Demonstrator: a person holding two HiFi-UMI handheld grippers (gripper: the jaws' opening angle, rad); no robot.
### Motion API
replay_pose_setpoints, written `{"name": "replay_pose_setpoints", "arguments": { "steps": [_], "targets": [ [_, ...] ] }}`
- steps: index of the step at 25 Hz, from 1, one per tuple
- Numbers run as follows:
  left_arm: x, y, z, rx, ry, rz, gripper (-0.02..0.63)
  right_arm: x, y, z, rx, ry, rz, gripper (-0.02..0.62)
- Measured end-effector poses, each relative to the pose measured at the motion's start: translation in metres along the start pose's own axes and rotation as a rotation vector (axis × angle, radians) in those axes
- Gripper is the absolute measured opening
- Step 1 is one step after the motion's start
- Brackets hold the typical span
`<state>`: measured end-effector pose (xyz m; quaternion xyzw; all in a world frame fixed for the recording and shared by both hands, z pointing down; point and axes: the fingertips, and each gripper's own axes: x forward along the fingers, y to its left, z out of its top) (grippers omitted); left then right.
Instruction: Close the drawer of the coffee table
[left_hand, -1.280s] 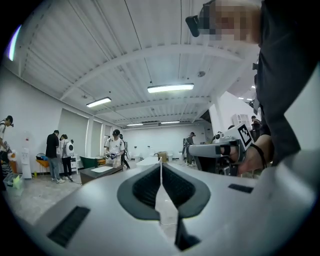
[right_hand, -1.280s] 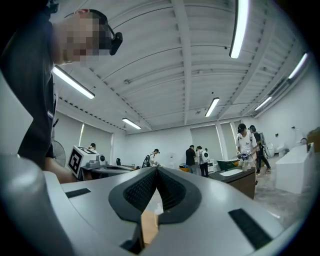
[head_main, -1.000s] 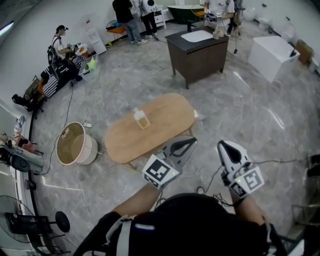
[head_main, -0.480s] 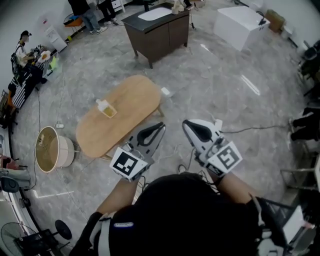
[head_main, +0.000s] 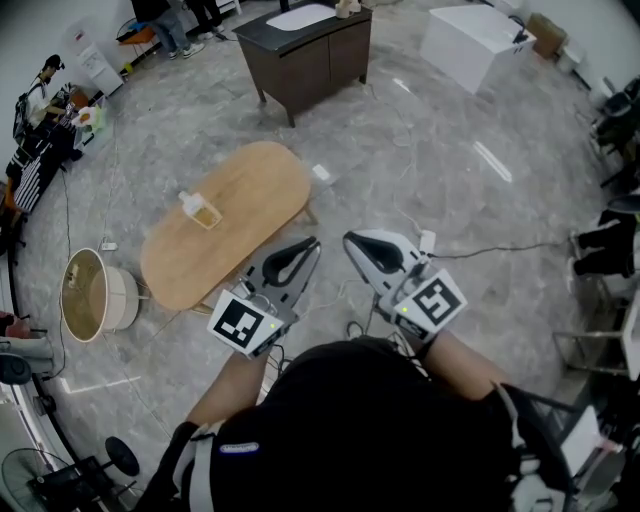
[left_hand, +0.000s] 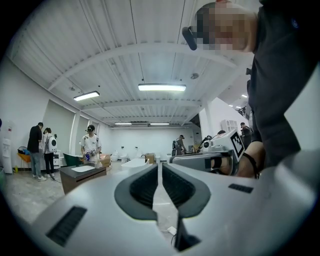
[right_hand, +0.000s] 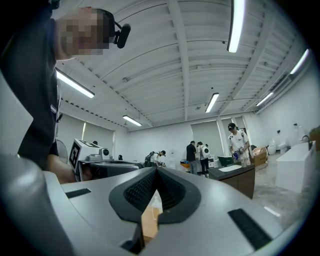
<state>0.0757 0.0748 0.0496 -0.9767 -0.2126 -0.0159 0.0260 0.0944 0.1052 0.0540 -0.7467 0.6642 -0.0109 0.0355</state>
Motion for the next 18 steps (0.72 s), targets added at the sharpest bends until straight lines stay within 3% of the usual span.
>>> {"name": "replay_pose_setpoints", "arguments": {
  "steps": [18],
  "targets": [
    [-0.009,0.006,-0.01,-0.013,0.019,0.023,0.009,0.015,0.009,-0.002,-0.004,0.02,0.048,0.009]
  ]
}}
